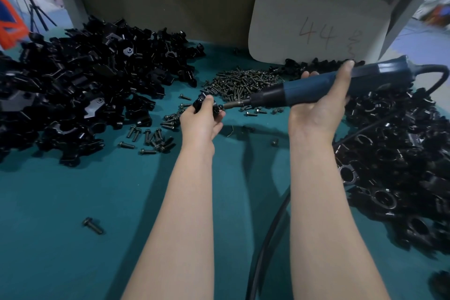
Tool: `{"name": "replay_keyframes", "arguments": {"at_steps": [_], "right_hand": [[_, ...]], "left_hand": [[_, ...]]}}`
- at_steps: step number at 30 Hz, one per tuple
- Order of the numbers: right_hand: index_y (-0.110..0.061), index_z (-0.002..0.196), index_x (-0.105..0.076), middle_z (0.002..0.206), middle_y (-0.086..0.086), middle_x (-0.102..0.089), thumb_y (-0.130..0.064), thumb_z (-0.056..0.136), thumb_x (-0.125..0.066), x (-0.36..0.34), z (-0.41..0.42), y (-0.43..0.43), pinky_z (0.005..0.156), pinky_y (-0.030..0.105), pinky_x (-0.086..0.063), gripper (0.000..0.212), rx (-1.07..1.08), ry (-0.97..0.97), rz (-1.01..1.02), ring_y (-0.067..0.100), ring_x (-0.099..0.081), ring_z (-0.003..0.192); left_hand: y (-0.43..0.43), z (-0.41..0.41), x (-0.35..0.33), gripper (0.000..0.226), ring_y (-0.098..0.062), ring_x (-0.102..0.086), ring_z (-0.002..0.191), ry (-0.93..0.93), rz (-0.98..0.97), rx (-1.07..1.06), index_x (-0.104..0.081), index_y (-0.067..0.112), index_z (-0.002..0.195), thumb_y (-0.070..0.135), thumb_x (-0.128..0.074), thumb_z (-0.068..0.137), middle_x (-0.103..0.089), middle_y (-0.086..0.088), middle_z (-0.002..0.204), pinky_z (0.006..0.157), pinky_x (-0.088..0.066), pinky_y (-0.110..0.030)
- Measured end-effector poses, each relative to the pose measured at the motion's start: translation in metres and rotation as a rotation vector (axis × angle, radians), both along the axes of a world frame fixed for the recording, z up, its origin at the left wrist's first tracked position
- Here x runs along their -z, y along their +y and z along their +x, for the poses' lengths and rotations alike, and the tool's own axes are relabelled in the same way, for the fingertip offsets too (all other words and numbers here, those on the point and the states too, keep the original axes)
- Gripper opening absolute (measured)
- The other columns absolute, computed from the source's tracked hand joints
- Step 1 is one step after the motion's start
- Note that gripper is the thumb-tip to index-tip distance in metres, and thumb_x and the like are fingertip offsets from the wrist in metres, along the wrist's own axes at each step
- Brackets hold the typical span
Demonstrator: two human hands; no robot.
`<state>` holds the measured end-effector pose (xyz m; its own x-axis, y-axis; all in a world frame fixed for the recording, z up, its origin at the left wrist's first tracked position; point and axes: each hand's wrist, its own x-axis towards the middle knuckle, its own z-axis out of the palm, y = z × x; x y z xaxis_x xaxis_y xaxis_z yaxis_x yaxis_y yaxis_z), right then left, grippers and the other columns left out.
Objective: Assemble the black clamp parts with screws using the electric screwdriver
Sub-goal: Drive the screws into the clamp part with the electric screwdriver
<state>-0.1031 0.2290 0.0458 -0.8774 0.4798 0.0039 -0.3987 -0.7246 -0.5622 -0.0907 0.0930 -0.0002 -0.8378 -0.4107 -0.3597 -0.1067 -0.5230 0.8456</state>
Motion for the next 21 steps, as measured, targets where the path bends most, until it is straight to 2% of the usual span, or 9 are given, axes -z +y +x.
{"name": "replay_keyframes", "arguments": {"at_steps": [4,8,12,15,19,21], "right_hand": [[-0.018,0.139,-0.032,0.105,0.003,-0.054,-0.034,0.094,-0.058,-0.002,0.002,-0.002,0.068,0.021,-0.053,0.055,-0.034,0.019,0.043,0.013,-0.062,0.083],[-0.018,0.142,-0.028,0.111,0.004,-0.053,-0.033,0.094,-0.056,-0.001,0.000,-0.003,0.074,0.022,-0.052,0.057,-0.039,-0.010,0.077,0.014,-0.060,0.087],[-0.019,0.143,-0.023,0.114,0.007,-0.053,-0.032,0.095,-0.055,0.000,-0.001,-0.007,0.084,0.027,-0.051,0.059,-0.043,-0.011,0.101,0.020,-0.059,0.097],[-0.017,0.143,-0.023,0.100,0.003,-0.055,-0.029,0.096,-0.054,-0.001,0.000,-0.012,0.075,0.023,-0.052,0.057,-0.025,0.022,0.155,0.015,-0.061,0.088],[-0.017,0.137,-0.028,0.090,-0.003,-0.057,-0.025,0.098,-0.052,-0.002,0.000,-0.019,0.071,0.018,-0.050,0.047,0.022,0.064,0.206,0.005,-0.063,0.073],[-0.018,0.136,-0.029,0.089,-0.004,-0.056,-0.025,0.098,-0.051,-0.002,0.002,-0.021,0.070,0.017,-0.049,0.045,0.016,0.070,0.208,0.004,-0.063,0.072]], "left_hand": [[0.001,0.000,-0.001,0.015,-0.017,-0.065,0.082,0.007,-0.043,-0.004,-0.054,0.016,0.085,0.024,-0.056,0.098,-0.067,-0.010,0.104,0.082,-0.055,-0.028],[0.002,-0.002,0.001,0.014,-0.014,-0.064,0.082,0.009,-0.144,-0.010,-0.053,0.019,0.085,0.024,-0.055,0.098,-0.066,-0.007,0.103,0.075,-0.053,-0.024],[0.005,-0.005,0.004,0.018,-0.016,-0.062,0.079,0.022,-0.279,-0.053,-0.053,0.022,0.080,0.025,-0.057,0.097,-0.063,-0.001,0.086,0.089,-0.053,-0.035],[0.006,-0.007,0.006,0.018,-0.021,-0.061,0.080,0.040,-0.314,-0.095,-0.053,0.023,0.080,0.028,-0.057,0.096,-0.060,0.001,0.079,0.091,-0.054,-0.041],[0.007,-0.008,0.009,0.016,-0.024,-0.060,0.081,0.038,-0.311,-0.141,-0.054,0.021,0.081,0.028,-0.057,0.096,-0.060,-0.001,0.084,0.091,-0.054,-0.043],[0.007,-0.009,0.011,0.016,-0.025,-0.061,0.082,0.044,-0.328,-0.157,-0.053,0.021,0.081,0.028,-0.057,0.096,-0.060,-0.002,0.086,0.090,-0.054,-0.043]]}}
